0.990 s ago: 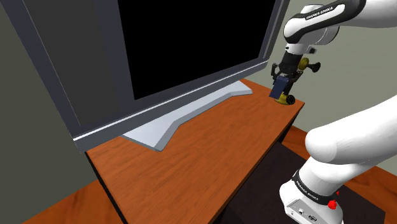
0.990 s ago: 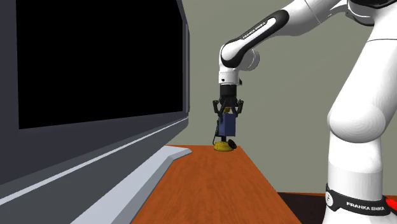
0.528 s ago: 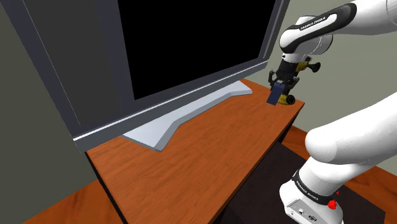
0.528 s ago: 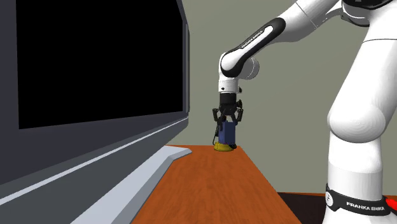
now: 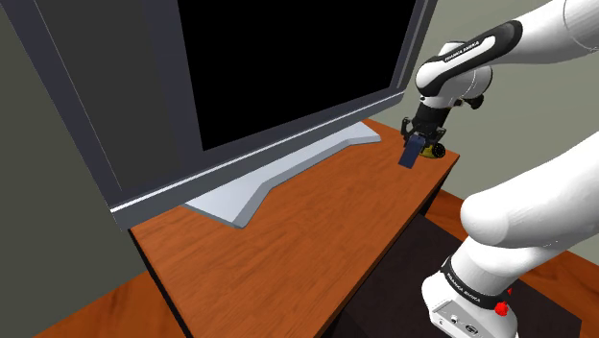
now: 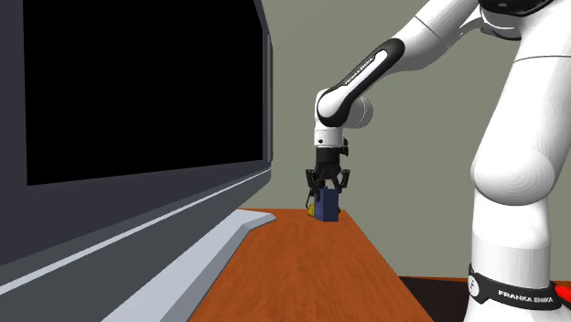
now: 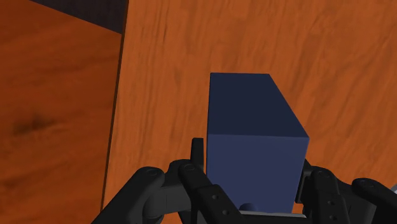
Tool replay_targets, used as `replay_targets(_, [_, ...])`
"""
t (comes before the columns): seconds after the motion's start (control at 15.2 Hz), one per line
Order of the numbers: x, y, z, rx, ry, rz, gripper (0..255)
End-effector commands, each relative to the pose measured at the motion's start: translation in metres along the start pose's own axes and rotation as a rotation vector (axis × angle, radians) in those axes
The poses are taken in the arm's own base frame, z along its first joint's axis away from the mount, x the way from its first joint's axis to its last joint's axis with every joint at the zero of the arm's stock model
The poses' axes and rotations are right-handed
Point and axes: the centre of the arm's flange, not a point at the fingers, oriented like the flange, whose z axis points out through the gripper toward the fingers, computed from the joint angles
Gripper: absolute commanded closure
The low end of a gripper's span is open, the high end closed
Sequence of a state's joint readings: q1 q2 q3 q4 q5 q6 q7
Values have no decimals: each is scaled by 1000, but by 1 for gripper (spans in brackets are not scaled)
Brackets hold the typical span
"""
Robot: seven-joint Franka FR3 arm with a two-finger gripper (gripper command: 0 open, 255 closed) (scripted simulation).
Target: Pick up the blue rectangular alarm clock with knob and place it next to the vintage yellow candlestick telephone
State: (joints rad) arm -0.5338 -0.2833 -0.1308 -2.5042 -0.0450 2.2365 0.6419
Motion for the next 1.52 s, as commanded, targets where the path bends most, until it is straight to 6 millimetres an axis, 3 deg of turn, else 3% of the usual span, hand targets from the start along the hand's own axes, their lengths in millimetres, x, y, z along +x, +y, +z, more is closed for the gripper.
replay_targets(0.0, [0, 0, 10, 0, 1, 0, 255])
replay_targets(0.26, [0, 0, 30, 0, 1, 0, 255])
replay_targets(0.79, [0, 0, 30, 0, 1, 0, 255])
replay_targets(0.86, [0, 0, 30, 0, 1, 0, 0])
replay_targets(1.19, [0, 0, 30, 0, 1, 0, 0])
replay_targets(1.45, [0, 0, -20, 0, 1, 0, 0])
